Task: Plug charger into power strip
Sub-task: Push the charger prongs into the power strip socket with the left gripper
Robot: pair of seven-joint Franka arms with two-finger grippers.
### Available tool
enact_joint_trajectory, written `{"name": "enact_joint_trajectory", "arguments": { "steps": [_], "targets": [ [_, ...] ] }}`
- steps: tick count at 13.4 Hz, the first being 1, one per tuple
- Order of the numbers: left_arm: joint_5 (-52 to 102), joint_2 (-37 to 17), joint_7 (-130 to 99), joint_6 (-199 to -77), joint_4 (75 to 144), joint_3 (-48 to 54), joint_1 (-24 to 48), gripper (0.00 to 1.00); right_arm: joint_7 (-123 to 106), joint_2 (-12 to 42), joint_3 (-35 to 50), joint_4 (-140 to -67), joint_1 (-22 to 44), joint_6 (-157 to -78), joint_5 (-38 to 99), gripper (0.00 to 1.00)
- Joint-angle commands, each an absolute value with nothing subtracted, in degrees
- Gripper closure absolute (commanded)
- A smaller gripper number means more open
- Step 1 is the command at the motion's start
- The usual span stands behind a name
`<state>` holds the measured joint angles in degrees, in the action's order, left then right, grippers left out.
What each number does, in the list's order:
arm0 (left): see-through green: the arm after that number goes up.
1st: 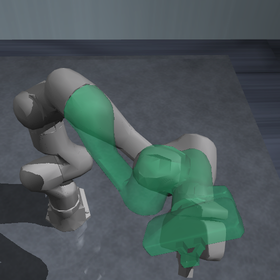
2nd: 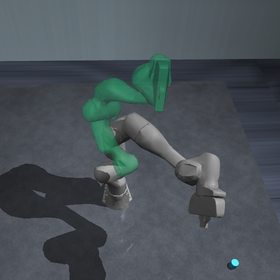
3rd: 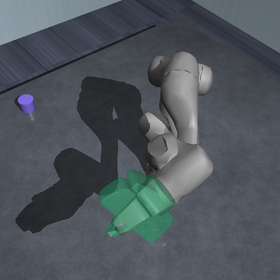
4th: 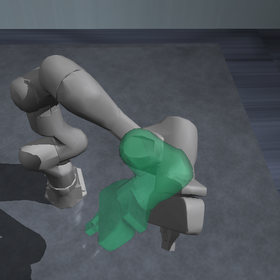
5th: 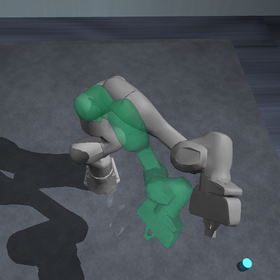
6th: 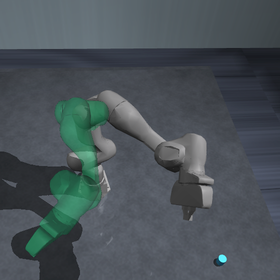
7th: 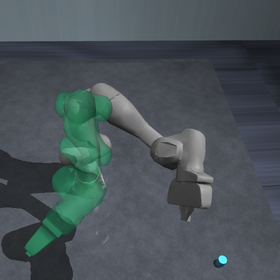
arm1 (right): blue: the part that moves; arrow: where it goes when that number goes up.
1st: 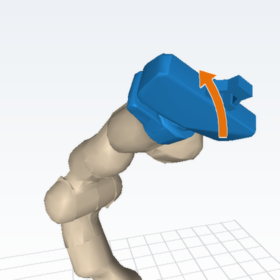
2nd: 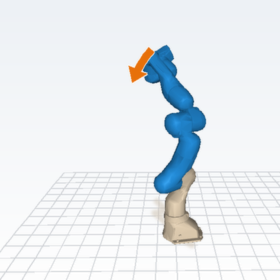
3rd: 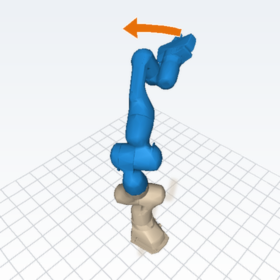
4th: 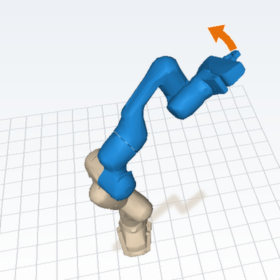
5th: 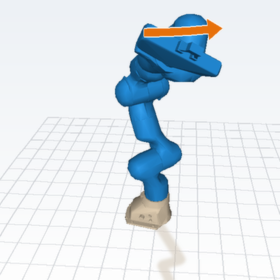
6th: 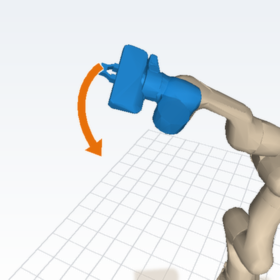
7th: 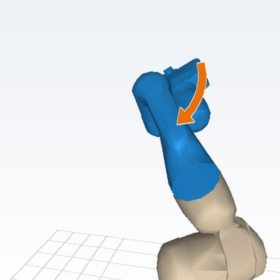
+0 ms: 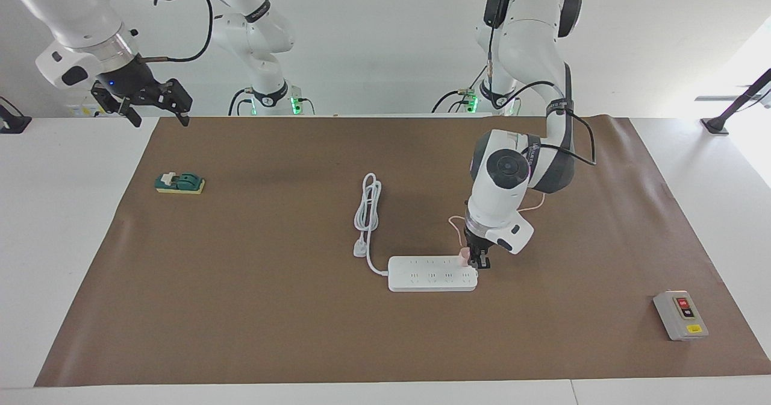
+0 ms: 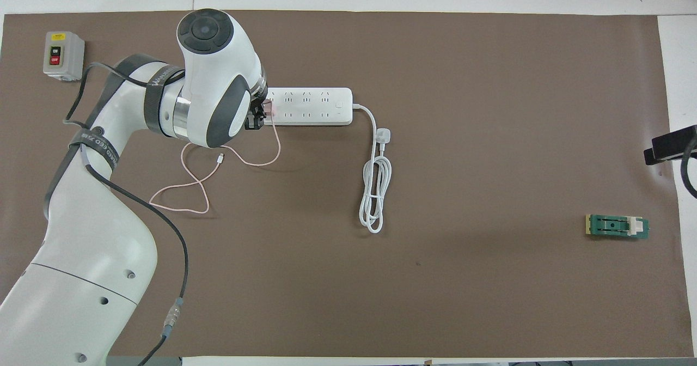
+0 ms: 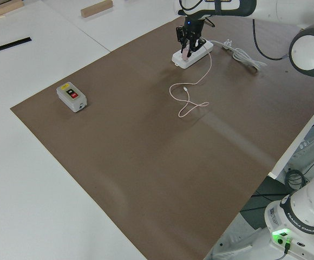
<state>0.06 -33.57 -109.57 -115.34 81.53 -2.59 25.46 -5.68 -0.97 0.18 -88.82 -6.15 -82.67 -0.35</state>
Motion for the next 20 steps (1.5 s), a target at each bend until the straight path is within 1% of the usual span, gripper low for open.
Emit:
{"name": "enact_joint_trajectory", "arguments": {
  "steps": [1,9,20],
  "targets": [
    [-1.1,-34.6,-110.7,-117.0,83.0,-3.3,26.9,1.00,-6.2,-2.0,0.9,-89.8,-6.9,-82.8,-1.2,0.00],
    [-1.1,-34.5,-110.7,-116.9,84.5,-3.3,27.1,1.00,-6.2,-2.0,0.9,-89.8,-6.9,-82.8,-1.2,0.00],
    [-1.1,-34.9,-109.9,-118.2,84.8,-3.3,27.0,1.00,-6.2,-2.0,0.9,-89.8,-6.9,-82.8,-1.2,0.00]
  ]
}}
